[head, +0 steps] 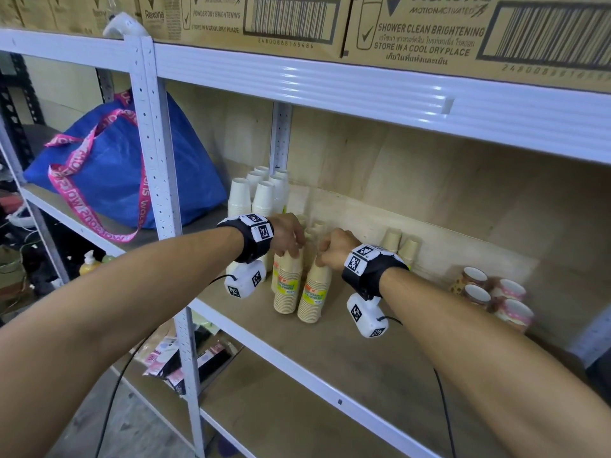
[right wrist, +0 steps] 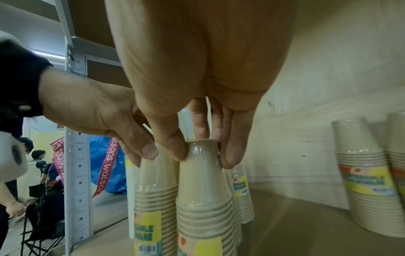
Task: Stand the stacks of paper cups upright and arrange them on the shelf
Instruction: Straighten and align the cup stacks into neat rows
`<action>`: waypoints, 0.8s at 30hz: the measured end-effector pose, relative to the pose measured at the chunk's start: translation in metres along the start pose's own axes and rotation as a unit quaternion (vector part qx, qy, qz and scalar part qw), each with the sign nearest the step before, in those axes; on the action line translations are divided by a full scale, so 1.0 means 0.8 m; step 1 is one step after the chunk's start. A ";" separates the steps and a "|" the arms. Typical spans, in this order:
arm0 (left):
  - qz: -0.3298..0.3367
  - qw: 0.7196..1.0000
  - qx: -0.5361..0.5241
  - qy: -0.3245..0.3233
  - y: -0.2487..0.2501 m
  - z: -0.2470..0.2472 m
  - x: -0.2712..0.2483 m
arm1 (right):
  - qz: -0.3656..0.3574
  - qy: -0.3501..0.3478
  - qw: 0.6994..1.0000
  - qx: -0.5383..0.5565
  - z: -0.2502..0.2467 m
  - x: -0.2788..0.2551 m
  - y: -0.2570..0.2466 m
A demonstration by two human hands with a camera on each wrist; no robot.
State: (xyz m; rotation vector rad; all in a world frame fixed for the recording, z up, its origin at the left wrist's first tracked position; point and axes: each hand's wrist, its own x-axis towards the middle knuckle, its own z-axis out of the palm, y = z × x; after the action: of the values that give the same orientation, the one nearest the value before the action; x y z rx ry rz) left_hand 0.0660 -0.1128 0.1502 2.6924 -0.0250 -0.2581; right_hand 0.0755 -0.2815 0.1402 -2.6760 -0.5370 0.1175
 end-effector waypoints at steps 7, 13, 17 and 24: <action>0.038 0.999 -0.009 -0.004 0.055 0.003 0.024 | 0.043 0.028 0.999 0.000 -0.034 -0.008 0.046; 0.079 0.997 0.010 0.018 0.102 0.016 0.053 | 0.091 0.057 0.994 0.001 -0.061 -0.014 0.094; 0.100 0.995 -0.005 0.022 0.127 0.026 0.077 | 0.121 0.072 0.990 -0.001 -0.075 -0.016 0.129; 0.125 0.990 -0.038 0.044 0.162 0.045 0.124 | 0.177 0.078 0.981 -0.015 -0.101 -0.009 0.175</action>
State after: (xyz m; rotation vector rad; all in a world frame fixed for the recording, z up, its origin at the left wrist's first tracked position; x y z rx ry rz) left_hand 0.1598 -0.2513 0.1551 2.5872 -0.3174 -0.0627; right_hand 0.1313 -0.4325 0.1569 -2.7540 -0.0115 -0.0020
